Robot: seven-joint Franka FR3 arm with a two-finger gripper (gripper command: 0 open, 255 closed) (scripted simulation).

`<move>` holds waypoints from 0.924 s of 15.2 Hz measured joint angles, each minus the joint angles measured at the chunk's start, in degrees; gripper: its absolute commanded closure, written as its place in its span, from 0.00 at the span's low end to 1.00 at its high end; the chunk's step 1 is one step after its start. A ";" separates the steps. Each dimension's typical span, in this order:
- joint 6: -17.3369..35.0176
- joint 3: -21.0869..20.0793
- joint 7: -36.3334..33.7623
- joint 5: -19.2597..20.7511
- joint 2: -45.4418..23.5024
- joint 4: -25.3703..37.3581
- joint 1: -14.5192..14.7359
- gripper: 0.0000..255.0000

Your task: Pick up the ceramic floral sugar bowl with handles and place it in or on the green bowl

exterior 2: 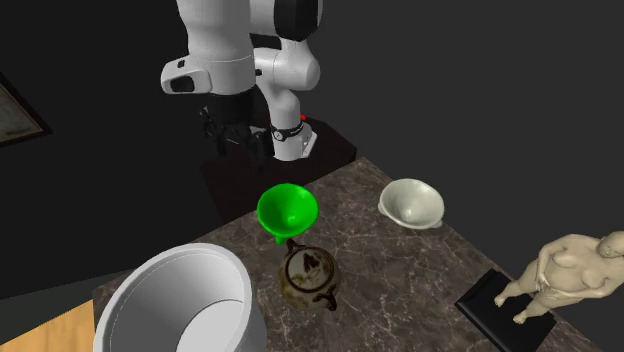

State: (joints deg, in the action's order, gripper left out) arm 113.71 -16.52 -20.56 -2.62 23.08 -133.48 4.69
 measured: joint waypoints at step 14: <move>10.00 -9.09 -16.97 4.23 -27.07 11.61 3.57 0.00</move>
State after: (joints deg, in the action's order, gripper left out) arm 123.71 -25.60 -37.53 1.60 -3.99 -121.87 8.26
